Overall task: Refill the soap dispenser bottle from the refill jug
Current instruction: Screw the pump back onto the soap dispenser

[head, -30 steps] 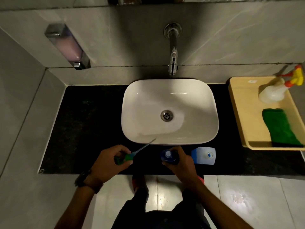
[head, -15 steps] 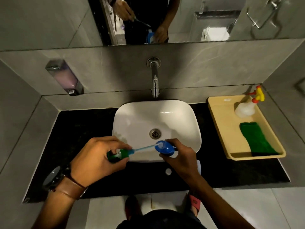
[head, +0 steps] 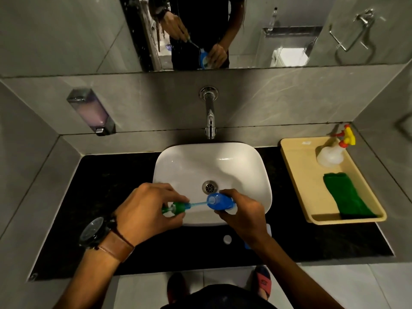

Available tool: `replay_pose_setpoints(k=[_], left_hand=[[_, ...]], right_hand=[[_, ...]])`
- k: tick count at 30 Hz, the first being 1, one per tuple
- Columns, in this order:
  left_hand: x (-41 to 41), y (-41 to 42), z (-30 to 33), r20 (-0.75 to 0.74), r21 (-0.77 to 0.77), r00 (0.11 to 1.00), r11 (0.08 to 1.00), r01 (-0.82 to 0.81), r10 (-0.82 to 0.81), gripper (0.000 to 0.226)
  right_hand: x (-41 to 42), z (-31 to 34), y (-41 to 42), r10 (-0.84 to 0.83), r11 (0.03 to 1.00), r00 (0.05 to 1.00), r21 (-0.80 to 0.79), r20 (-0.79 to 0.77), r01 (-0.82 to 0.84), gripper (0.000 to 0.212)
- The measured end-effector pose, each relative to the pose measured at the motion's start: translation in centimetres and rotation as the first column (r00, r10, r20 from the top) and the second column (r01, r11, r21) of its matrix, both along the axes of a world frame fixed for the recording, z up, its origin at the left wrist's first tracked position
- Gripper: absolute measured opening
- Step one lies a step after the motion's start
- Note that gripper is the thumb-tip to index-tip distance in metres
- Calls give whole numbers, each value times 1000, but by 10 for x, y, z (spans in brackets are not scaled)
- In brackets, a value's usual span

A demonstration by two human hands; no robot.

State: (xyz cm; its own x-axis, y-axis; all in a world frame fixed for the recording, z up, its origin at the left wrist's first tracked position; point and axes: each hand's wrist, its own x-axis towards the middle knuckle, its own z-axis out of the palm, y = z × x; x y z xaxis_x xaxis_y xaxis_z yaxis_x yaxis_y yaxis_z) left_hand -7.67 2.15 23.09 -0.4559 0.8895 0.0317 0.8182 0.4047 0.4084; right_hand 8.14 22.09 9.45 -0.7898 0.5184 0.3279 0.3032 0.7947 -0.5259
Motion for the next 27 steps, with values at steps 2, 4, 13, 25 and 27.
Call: replay_pose_setpoints(k=[2,4,13,25,27], left_hand=[[0,9,-7,24,5,1000,1000,2,-2,29],[0,21,-14,55,17,998,999,29,-30,29],[-10,60,-26,297,273,954,952,-137,52,67],[-14,76,-55,566,382,823,874,-302,38,84],[-17,76,-54,592,409,802,829,-382,78,72]], right_hand=[[-4,1,-3,27,1000,1000,8,6,-27,52],[-8,4,-6,63,998,998,-13,0,-63,53],[-23,12,-10,95,948,990,-293,-106,-122,60],[-31,19,4,68,913,991,-393,-116,-109,59],[-35,21,7,36,897,993,-435,-117,-83,60]])
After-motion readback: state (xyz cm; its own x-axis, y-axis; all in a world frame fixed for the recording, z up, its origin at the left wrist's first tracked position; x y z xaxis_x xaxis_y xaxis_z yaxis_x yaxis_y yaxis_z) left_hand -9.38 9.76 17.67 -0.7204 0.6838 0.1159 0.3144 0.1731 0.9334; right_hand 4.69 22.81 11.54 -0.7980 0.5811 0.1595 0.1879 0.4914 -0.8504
